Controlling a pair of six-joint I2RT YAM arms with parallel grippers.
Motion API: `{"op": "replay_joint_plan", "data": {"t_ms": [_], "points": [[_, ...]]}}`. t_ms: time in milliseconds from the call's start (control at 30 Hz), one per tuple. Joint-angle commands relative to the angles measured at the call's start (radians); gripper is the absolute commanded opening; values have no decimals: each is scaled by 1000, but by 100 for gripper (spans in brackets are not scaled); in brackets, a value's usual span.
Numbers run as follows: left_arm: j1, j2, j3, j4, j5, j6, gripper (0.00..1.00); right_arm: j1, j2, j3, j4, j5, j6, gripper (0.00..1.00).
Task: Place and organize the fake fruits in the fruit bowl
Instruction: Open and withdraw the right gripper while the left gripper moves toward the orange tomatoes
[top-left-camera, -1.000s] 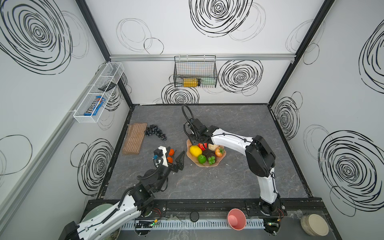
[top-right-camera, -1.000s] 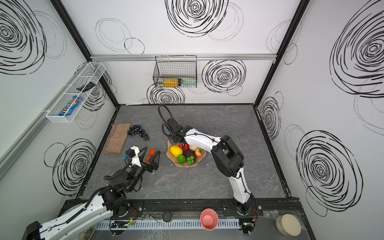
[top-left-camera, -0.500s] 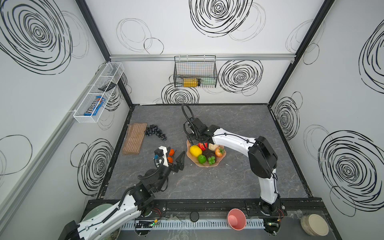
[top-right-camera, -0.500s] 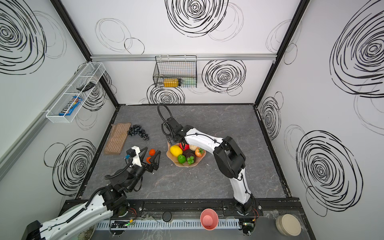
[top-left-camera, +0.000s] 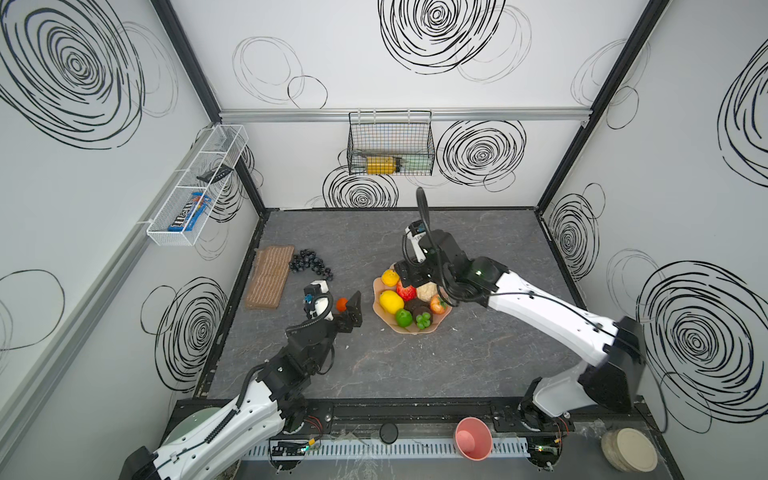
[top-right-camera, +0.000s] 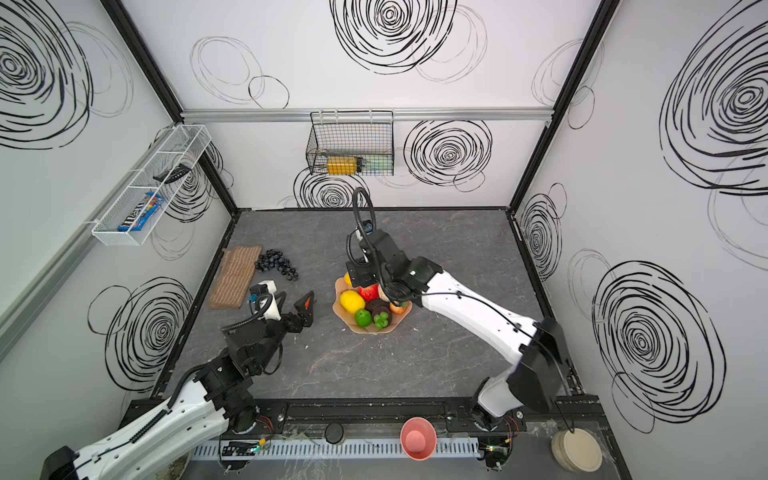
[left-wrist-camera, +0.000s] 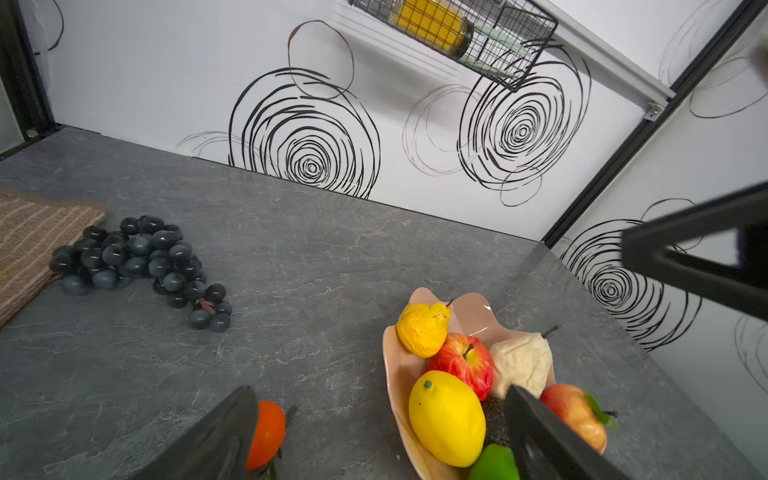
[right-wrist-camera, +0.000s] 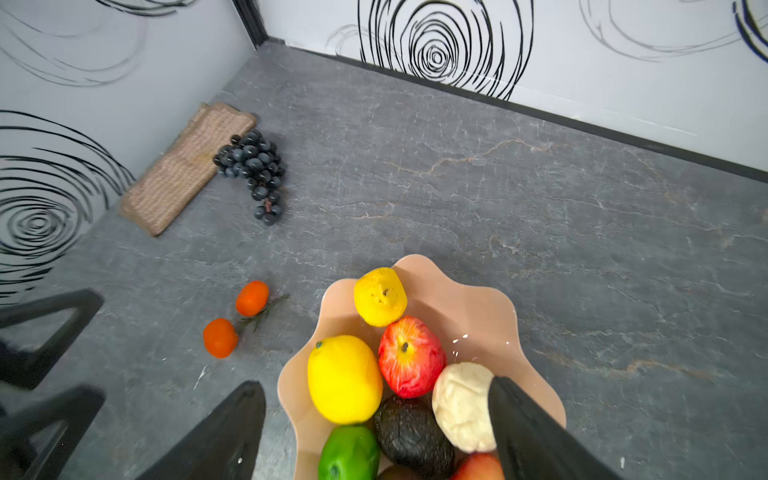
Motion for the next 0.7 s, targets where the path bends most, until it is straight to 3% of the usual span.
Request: {"op": "replay_joint_plan", "data": {"t_ms": [0,133,233,433,667], "points": [[-2,87,90,-164,-89,-104,96,10,-173,-180,102,-48,29,89],[37,240,152,-292,-121,-162,96,8,-400,-365,164,-74,100,90],[107,326,193,-323,-48,-159,96,9,-502,-447,166,-90,132,90],[219,493,238,-328,86,-139,96,8,-586,-543,151,-93,152,90],[254,611,275,-361,160,-158,96,7,-633,-592,159,-103,153,90]]}}
